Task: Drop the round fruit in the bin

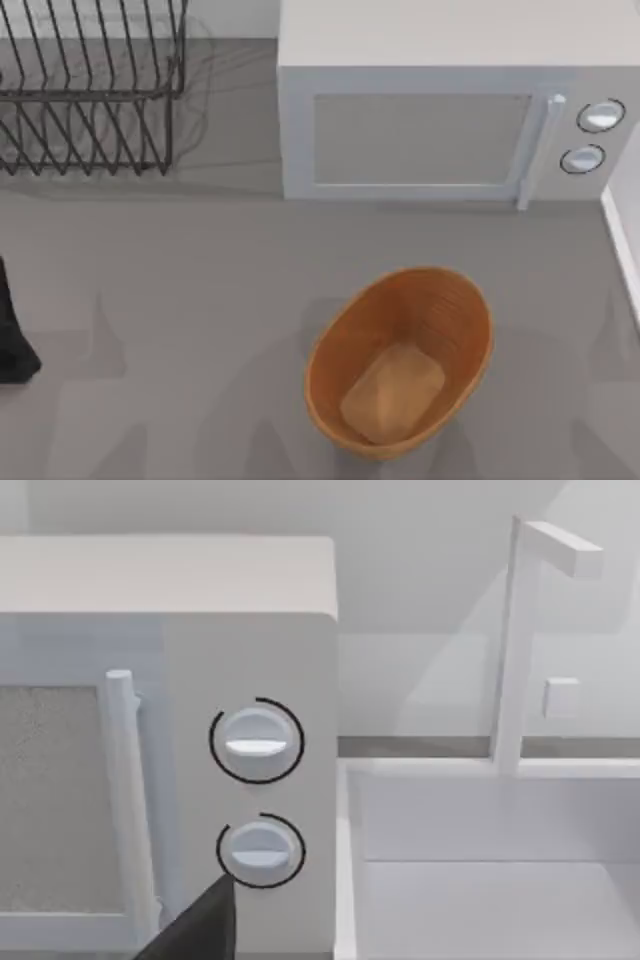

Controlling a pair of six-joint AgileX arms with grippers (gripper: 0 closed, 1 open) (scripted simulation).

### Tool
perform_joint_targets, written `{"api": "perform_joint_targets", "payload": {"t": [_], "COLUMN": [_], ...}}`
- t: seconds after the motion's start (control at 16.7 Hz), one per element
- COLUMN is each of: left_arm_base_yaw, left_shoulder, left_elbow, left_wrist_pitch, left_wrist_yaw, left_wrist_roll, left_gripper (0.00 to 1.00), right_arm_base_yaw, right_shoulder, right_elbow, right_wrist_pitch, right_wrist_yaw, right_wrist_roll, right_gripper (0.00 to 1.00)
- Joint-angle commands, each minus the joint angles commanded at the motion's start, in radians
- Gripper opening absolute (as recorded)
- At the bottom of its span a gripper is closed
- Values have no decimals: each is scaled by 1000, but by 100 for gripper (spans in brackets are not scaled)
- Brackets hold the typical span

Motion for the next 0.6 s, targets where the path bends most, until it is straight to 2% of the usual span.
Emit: {"api": "perform_joint_targets", "payload": {"t": [0.3,0.6], "left_arm_base_yaw": [8,35], "left_shoulder": [64,377], "left_elbow": [51,262], "left_wrist_pitch": [-46,-236], "left_wrist_yaw": [-1,3], "left_wrist_roll": [29,152], "left_gripper": [100,100], "right_arm_base_yaw": [0,0], "right_shoulder": [0,0], "right_elbow": [0,0], "right_wrist_pitch": [0,0], "right_wrist_yaw": [0,0], "right_wrist_roll": [0,0], "right_gripper": [100,100]}}
